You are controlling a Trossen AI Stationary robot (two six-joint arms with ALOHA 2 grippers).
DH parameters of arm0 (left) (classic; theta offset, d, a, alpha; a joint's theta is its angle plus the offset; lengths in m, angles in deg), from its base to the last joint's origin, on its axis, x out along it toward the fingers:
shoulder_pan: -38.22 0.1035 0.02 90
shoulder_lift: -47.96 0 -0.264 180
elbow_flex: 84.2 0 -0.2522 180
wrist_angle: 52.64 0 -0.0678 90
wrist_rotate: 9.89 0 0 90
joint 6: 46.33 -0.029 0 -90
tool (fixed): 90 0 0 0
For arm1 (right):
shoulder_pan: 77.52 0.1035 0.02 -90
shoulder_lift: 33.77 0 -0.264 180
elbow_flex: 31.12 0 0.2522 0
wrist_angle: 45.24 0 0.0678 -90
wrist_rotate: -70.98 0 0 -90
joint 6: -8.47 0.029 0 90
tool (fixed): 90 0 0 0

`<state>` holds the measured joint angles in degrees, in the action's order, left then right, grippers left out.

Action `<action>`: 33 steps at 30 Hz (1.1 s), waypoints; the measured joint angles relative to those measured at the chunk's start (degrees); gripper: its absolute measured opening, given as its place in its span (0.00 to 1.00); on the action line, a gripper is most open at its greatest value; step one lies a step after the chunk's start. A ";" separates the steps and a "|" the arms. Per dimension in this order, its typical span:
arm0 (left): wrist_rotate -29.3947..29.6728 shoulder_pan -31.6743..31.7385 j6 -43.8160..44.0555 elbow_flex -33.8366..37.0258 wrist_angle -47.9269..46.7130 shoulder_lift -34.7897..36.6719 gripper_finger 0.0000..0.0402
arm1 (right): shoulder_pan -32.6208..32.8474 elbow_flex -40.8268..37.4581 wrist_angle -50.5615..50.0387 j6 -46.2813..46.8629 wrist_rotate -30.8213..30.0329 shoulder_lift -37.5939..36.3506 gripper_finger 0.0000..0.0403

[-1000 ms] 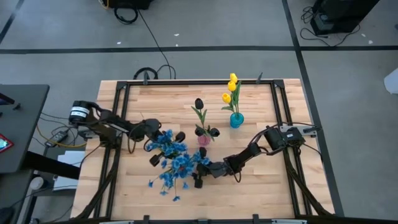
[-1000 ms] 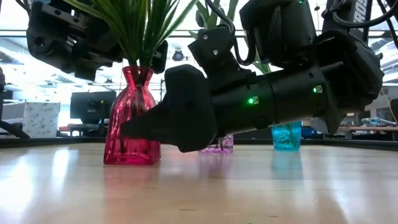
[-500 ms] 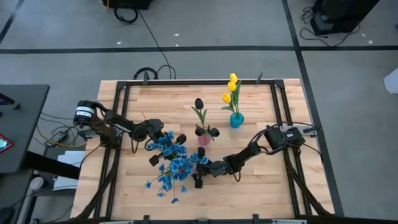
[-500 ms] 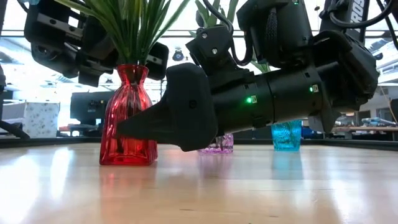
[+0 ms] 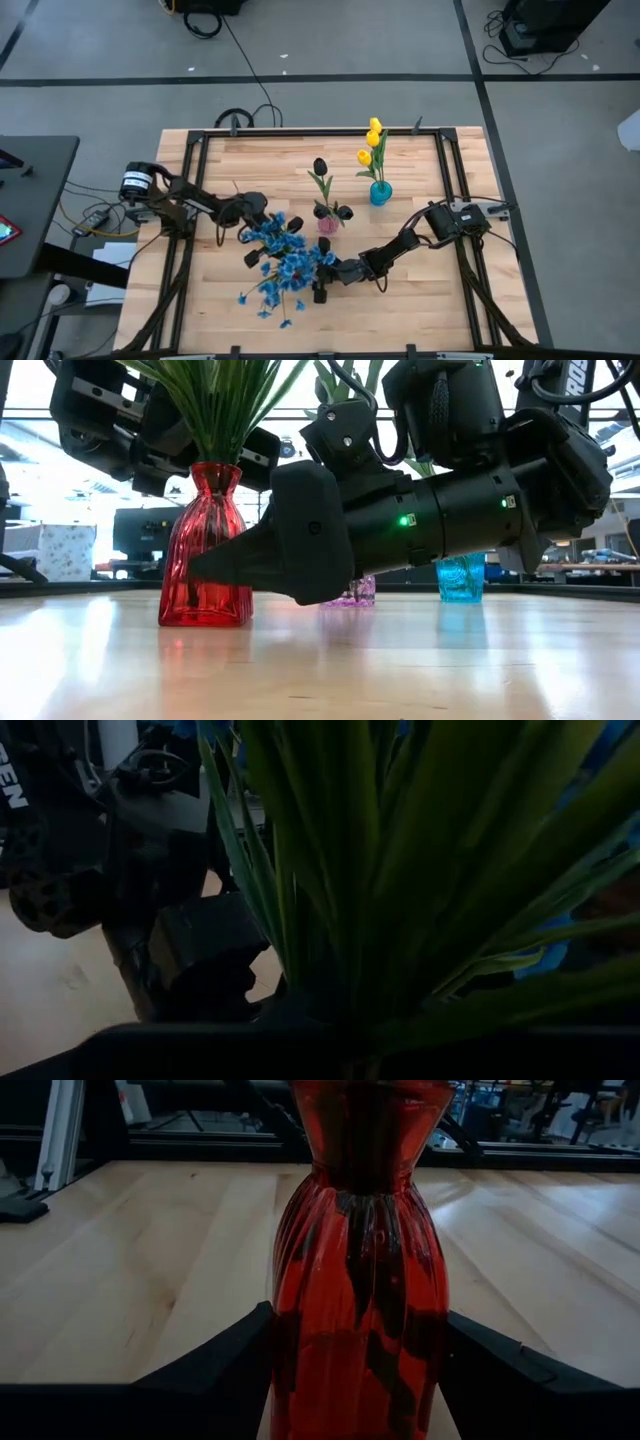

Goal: Sort flowers into vase by color
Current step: Put the blue flower into the red vase

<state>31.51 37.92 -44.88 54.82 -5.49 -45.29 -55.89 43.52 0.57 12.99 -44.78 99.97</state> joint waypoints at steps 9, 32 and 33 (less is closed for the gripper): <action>2.75 -1.63 -0.28 -0.58 1.28 -2.72 0.05 | -0.09 -0.02 -0.02 -0.03 -0.10 0.00 0.64; -4.10 3.89 0.77 -0.38 -6.31 2.30 0.59 | -0.16 0.00 0.01 -0.02 -0.26 0.09 0.64; -4.25 4.00 -0.82 -0.40 -7.92 2.65 0.60 | -0.16 0.00 0.01 -0.02 -0.24 0.09 0.64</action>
<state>27.25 41.91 -45.70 54.42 -13.41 -42.64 -56.05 43.52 0.58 12.97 -45.02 100.05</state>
